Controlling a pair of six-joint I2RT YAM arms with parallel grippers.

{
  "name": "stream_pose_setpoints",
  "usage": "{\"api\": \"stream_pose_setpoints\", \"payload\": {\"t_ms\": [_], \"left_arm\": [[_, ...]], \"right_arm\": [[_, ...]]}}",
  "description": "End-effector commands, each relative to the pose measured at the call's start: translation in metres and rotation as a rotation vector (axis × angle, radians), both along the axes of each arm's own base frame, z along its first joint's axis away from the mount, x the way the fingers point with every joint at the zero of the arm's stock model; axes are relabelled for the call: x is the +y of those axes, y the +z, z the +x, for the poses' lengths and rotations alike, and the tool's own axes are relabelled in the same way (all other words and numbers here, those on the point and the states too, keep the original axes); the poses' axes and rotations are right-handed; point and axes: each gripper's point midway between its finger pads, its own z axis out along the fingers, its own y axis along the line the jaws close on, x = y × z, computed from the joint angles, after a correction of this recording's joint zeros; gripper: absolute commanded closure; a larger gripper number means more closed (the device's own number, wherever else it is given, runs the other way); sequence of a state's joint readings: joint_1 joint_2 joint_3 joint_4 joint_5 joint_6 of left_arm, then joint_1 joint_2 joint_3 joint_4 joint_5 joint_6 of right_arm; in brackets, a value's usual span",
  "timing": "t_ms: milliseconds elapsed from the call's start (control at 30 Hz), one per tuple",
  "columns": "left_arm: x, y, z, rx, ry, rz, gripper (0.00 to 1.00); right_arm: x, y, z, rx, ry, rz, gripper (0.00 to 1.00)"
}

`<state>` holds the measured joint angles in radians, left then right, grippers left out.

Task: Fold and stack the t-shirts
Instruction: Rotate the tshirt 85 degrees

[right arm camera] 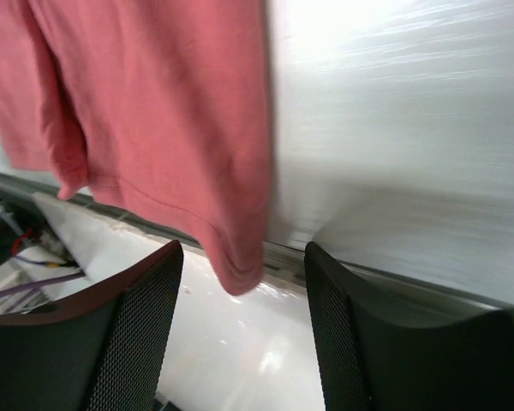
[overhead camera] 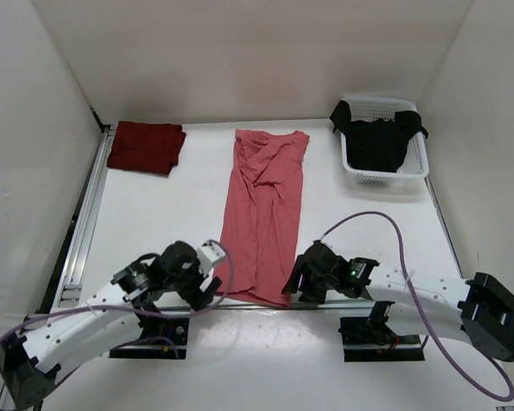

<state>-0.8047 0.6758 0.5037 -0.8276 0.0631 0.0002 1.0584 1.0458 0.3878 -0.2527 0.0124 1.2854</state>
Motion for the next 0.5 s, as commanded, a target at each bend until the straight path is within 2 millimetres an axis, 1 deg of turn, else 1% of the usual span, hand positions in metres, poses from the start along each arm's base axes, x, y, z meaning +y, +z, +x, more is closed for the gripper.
{"api": "stream_pose_setpoints", "payload": {"t_ms": [0, 33, 67, 100, 133, 200, 267, 300, 333, 367, 400, 433, 467], "left_arm": [[0.016, -0.035, -0.025, 0.017, -0.048, 0.022, 0.0], [0.017, -0.042, -0.024, -0.014, -0.042, -0.001, 0.0], [0.015, -0.054, -0.027, -0.019, -0.055, -0.031, 0.0], [0.007, -0.046, -0.026, -0.065, -0.072, -0.113, 0.0], [-0.003, -0.039, -0.033, -0.054, -0.116, -0.176, 0.0], [-0.008, -0.033, -0.036, -0.06, -0.14, -0.22, 0.0], [-0.008, -0.027, -0.033, -0.064, -0.129, -0.206, 0.0], [-0.009, -0.018, -0.029, -0.076, -0.12, -0.204, 0.0], [-0.006, -0.02, -0.028, -0.049, -0.109, -0.161, 0.0], [-0.006, -0.017, -0.026, -0.046, -0.102, -0.145, 0.0], [-0.008, -0.006, -0.021, -0.058, -0.095, -0.146, 0.0], [-0.007, -0.007, -0.019, -0.036, -0.084, -0.121, 0.0], [-0.007, -0.01, -0.02, -0.02, -0.078, -0.115, 0.0]], "right_arm": [[-0.013, 0.016, 0.003, -0.018, 0.038, -0.09, 0.35], [-0.011, 0.021, 0.005, -0.028, 0.049, -0.088, 0.35], [-0.009, 0.023, 0.008, -0.035, 0.05, -0.088, 0.35], [-0.006, 0.029, 0.01, -0.041, 0.05, -0.079, 0.35], [-0.006, 0.027, 0.008, -0.033, 0.063, -0.084, 0.35], [-0.003, 0.032, 0.008, -0.032, 0.069, -0.069, 0.35], [-0.001, 0.03, 0.008, -0.027, 0.09, -0.08, 0.35], [0.002, 0.032, 0.006, -0.018, 0.097, -0.073, 0.35], [0.004, 0.032, 0.008, -0.019, 0.105, -0.08, 0.35], [0.004, 0.029, 0.005, 0.001, 0.114, -0.084, 0.35], [0.008, 0.033, 0.005, 0.0, 0.129, -0.077, 0.35], [0.015, 0.036, 0.01, -0.01, 0.136, -0.07, 0.35], [0.018, 0.038, 0.009, -0.006, 0.151, -0.065, 0.35]]}}
